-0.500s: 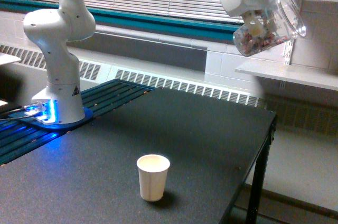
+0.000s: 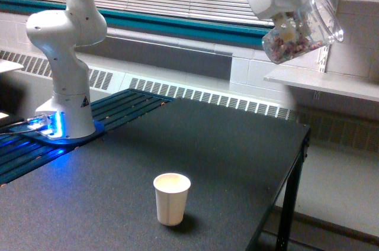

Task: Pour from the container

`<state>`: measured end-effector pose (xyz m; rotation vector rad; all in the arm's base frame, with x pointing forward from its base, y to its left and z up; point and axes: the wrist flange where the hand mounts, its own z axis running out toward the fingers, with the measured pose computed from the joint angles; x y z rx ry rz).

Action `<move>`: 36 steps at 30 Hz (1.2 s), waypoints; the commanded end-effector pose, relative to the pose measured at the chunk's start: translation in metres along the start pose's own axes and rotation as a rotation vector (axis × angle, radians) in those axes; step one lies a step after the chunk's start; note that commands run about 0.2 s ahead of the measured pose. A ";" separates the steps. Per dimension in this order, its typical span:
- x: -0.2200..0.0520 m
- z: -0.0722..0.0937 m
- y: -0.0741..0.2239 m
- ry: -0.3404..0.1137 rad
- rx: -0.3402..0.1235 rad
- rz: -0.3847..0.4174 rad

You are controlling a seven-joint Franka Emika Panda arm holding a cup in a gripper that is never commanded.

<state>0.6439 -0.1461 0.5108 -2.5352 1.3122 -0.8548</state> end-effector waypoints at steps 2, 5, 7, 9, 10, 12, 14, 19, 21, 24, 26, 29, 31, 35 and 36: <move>0.002 0.005 0.017 0.012 -0.006 -0.042; 0.002 0.013 0.032 0.022 -0.039 -0.048; 0.001 0.019 0.042 0.018 -0.055 -0.053; 0.000 0.025 0.052 0.018 -0.065 -0.060; -0.001 0.027 0.056 0.019 -0.070 -0.063; -0.003 0.031 0.064 0.023 -0.086 -0.083; -0.005 0.037 0.075 0.019 -0.108 -0.090; -0.008 0.048 0.102 0.024 -0.154 -0.115; -0.010 0.051 0.112 0.023 -0.167 -0.123; -0.013 0.056 0.129 0.021 -0.185 -0.131; -0.014 0.056 0.139 0.041 -0.197 -0.140; -0.019 0.060 0.162 0.026 -0.210 -0.120; -0.021 0.061 0.174 0.028 -0.220 -0.119; -0.031 0.067 0.197 0.010 -0.239 -0.113; -0.034 0.068 0.202 0.006 -0.241 -0.115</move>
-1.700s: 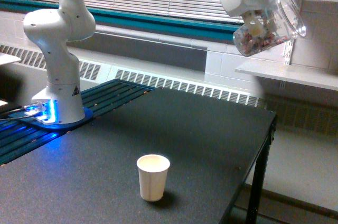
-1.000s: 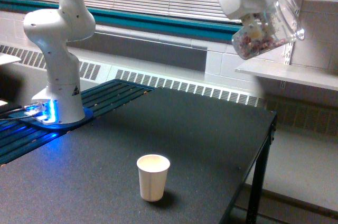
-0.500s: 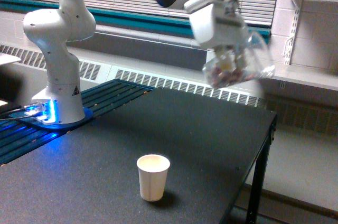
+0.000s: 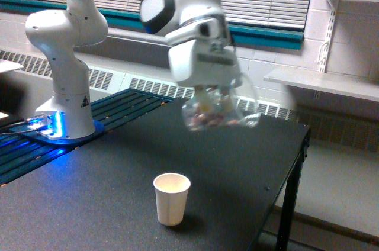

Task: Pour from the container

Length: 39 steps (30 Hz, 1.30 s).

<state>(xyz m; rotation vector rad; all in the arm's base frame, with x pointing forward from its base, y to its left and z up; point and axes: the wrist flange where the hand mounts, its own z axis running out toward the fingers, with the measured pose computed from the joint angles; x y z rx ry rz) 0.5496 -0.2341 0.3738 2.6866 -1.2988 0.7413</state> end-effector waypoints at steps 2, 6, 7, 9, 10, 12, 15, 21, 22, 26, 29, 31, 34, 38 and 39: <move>-0.013 0.008 0.037 -0.006 -0.016 -0.009; -0.023 0.014 0.051 -0.017 -0.030 -0.021; -0.025 0.015 0.054 -0.018 -0.037 -0.026; -0.029 0.017 0.059 -0.022 -0.047 -0.034; -0.031 0.018 0.062 -0.023 -0.052 -0.039; -0.035 0.020 0.068 -0.032 -0.057 -0.039; -0.041 0.023 0.077 -0.041 -0.068 -0.046; -0.055 0.029 0.092 -0.064 -0.090 -0.066; -0.057 0.030 0.094 -0.066 -0.094 -0.069; -0.066 0.033 0.103 -0.077 -0.103 -0.074; -0.074 0.036 0.111 -0.088 -0.110 -0.079; -0.079 0.039 0.113 -0.094 -0.118 -0.087; -0.088 0.044 0.117 -0.109 -0.136 -0.102; -0.100 0.050 0.118 -0.126 -0.157 -0.121; -0.102 0.052 0.118 -0.129 -0.161 -0.127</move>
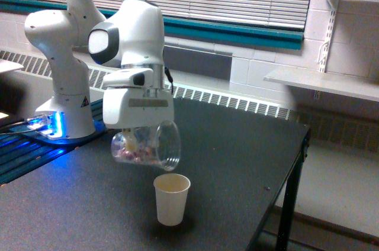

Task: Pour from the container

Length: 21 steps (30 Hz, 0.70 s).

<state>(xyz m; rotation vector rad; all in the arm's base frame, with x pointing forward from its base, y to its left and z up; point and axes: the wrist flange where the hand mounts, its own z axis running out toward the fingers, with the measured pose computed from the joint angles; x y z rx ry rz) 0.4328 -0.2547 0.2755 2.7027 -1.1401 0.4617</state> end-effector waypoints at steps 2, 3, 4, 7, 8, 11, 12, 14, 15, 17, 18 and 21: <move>-0.015 0.011 -0.002 -0.016 -0.025 -0.008; -0.017 0.013 -0.003 -0.020 -0.028 -0.012; -0.019 0.014 -0.005 -0.023 -0.031 -0.020; -0.023 0.018 -0.009 -0.027 -0.040 -0.032; -0.025 0.019 -0.011 -0.029 -0.042 -0.036; -0.027 0.021 -0.018 -0.034 -0.049 -0.055; -0.028 0.021 -0.020 -0.035 -0.052 -0.062; -0.030 0.022 -0.025 -0.037 -0.057 -0.077; -0.030 0.022 -0.027 -0.036 -0.061 -0.083; -0.031 0.023 -0.031 -0.036 -0.066 -0.096; -0.032 0.023 -0.033 -0.036 -0.070 -0.104; -0.033 0.023 -0.037 -0.037 -0.082 -0.123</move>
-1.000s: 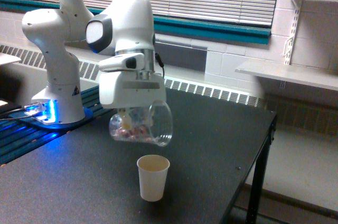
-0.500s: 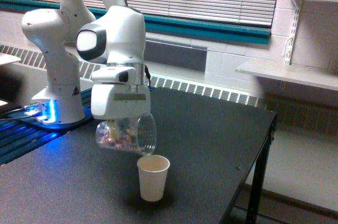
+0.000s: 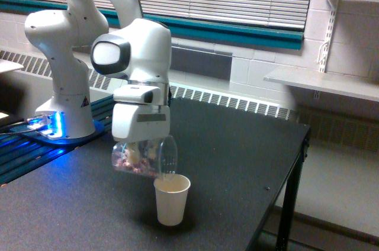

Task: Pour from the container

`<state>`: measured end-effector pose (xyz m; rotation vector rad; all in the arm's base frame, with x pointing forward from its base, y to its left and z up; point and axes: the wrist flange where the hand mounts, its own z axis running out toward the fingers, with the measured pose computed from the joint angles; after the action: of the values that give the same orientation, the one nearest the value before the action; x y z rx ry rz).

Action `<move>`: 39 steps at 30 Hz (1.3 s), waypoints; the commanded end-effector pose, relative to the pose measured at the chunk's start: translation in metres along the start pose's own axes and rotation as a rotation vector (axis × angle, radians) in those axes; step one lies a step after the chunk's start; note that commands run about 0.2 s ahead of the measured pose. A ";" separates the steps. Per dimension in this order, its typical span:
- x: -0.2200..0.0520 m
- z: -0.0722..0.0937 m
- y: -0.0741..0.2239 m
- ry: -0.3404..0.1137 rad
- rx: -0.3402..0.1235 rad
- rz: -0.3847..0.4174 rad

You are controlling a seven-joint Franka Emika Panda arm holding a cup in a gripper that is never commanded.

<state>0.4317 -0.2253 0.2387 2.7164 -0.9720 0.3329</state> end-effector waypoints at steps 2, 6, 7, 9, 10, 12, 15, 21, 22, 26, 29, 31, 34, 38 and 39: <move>0.002 -0.005 -0.016 0.012 -0.021 -0.006; 0.002 -0.007 -0.016 0.018 -0.038 -0.026; 0.002 -0.007 -0.016 0.019 -0.041 -0.030; 0.002 -0.008 -0.015 0.019 -0.051 -0.037; 0.003 -0.008 -0.014 0.020 -0.055 -0.040; 0.003 -0.009 -0.012 0.023 -0.062 -0.042; 0.005 -0.010 -0.008 0.026 -0.071 -0.046; 0.012 -0.014 0.001 0.033 -0.086 -0.039; 0.013 -0.015 0.001 0.035 -0.089 -0.038; 0.018 -0.018 0.002 0.041 -0.098 -0.042; 0.019 -0.020 -0.003 0.043 -0.108 -0.060; 0.020 -0.021 -0.007 0.043 -0.116 -0.075; 0.020 -0.022 -0.012 0.047 -0.126 -0.094; 0.017 -0.020 -0.015 0.043 -0.141 -0.113; 0.016 -0.019 -0.016 0.039 -0.144 -0.117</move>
<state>0.4469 -0.2261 0.2591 2.6188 -0.8141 0.2882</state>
